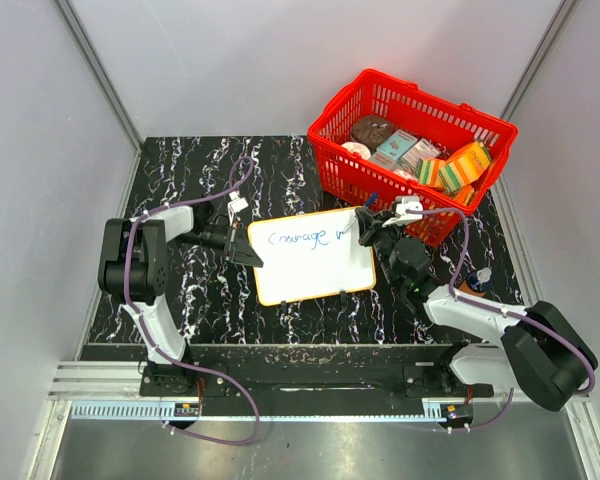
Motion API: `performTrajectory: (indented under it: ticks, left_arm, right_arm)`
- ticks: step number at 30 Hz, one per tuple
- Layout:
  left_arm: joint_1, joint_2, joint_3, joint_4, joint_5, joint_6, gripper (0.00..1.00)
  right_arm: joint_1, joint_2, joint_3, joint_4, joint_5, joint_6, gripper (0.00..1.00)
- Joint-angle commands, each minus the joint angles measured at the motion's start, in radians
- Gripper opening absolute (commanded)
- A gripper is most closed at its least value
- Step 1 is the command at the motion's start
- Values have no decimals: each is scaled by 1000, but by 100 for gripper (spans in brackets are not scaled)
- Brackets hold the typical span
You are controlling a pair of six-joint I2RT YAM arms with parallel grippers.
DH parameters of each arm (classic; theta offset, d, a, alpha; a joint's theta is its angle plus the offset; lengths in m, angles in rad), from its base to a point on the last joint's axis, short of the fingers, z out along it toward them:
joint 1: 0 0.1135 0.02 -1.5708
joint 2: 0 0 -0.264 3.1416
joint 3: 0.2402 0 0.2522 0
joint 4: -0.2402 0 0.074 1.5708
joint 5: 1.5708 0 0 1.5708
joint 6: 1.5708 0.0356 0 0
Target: Write a sentence on the whiteboard
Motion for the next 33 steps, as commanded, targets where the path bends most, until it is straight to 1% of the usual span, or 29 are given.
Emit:
performTrajectory:
  ticks: [1,17,20,27,33]
  left_arm:
    - [-32,-2,-1,9,-162,57,0]
    - [-32,0,0,9,-164,55,0]
    - [-32,0,-1,9,-164,54,0]
    - [-32,0,-3,7,-162,54,0]
    - [-32,-2,-1,9,-162,57,0]
  right_arm:
    - [-11,-24,-20,-19,31,3,0]
    - [-9,-53,-67,-19,19,32,0]
    - [-9,-93,-67,-16,10,26,0]
    - [-9,-195,-47,-45,-79,6,0]
    - [-2,-201,-14,-85,-136,5,0]
